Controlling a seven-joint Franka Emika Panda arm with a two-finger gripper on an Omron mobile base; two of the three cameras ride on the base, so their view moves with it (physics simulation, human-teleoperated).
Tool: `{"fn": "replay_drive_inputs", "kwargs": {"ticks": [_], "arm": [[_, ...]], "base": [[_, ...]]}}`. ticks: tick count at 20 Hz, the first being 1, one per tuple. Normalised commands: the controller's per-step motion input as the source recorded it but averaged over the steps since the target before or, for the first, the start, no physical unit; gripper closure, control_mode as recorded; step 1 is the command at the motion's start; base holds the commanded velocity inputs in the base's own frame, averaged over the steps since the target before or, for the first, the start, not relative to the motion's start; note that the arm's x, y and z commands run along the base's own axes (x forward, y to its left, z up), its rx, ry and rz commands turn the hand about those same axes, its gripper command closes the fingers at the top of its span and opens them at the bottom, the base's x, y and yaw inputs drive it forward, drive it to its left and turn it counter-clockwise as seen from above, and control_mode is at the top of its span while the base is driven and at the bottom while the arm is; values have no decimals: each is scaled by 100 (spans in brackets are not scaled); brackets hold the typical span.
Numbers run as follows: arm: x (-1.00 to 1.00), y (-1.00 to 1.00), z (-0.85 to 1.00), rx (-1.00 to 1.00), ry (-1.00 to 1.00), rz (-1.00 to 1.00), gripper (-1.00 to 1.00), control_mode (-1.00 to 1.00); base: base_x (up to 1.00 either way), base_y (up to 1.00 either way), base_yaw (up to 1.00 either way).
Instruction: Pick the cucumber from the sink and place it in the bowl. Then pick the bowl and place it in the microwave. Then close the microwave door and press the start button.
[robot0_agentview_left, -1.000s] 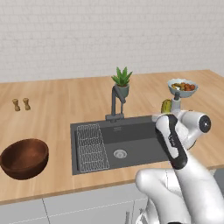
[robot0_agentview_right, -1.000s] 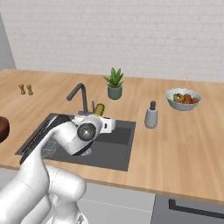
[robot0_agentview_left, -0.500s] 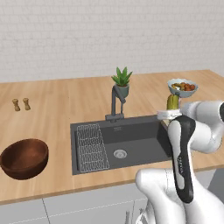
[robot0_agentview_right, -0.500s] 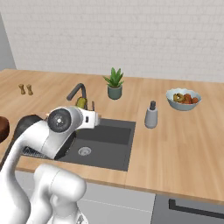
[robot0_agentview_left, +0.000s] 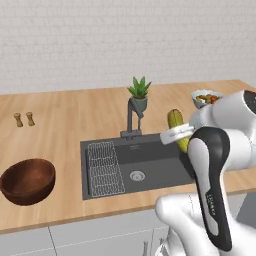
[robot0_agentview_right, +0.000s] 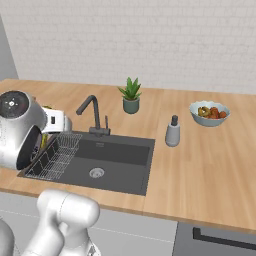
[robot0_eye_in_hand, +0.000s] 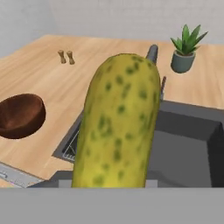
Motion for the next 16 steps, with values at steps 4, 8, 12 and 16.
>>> {"fn": "replay_drive_inputs", "kwargs": {"ticks": [4,8,12,16], "arm": [[-14,100,0,-3,1,17,100,-100],[0,100,0,0,15,13,100,-100],[1,100,-10,-3,4,13,100,-100],[13,100,-24,-7,0,6,100,-100]], "base": [[0,0,0],[0,0,0],[0,0,0],[0,0,0]]}}
